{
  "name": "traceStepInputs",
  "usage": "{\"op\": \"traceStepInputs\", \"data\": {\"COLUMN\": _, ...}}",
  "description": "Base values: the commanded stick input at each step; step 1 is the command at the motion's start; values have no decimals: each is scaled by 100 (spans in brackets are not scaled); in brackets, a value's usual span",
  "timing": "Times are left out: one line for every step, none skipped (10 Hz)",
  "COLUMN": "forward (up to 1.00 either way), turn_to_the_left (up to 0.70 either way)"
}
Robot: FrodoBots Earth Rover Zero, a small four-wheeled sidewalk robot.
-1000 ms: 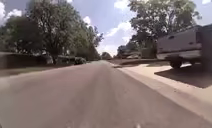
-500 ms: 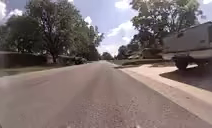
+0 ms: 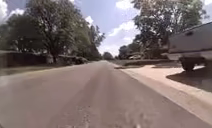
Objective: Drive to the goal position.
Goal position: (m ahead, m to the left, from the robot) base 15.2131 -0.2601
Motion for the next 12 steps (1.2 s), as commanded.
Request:
{"op": "traceStepInputs", "data": {"forward": 70, "turn_to_the_left": 0}}
{"op": "traceStepInputs", "data": {"forward": 70, "turn_to_the_left": 0}}
{"op": "traceStepInputs", "data": {"forward": 70, "turn_to_the_left": 0}}
{"op": "traceStepInputs", "data": {"forward": 70, "turn_to_the_left": 0}}
{"op": "traceStepInputs", "data": {"forward": 70, "turn_to_the_left": 0}}
{"op": "traceStepInputs", "data": {"forward": 70, "turn_to_the_left": 0}}
{"op": "traceStepInputs", "data": {"forward": 70, "turn_to_the_left": 0}}
{"op": "traceStepInputs", "data": {"forward": 70, "turn_to_the_left": 0}}
{"op": "traceStepInputs", "data": {"forward": 70, "turn_to_the_left": 0}}
{"op": "traceStepInputs", "data": {"forward": 70, "turn_to_the_left": 0}}
{"op": "traceStepInputs", "data": {"forward": 70, "turn_to_the_left": 0}}
{"op": "traceStepInputs", "data": {"forward": 70, "turn_to_the_left": 0}}
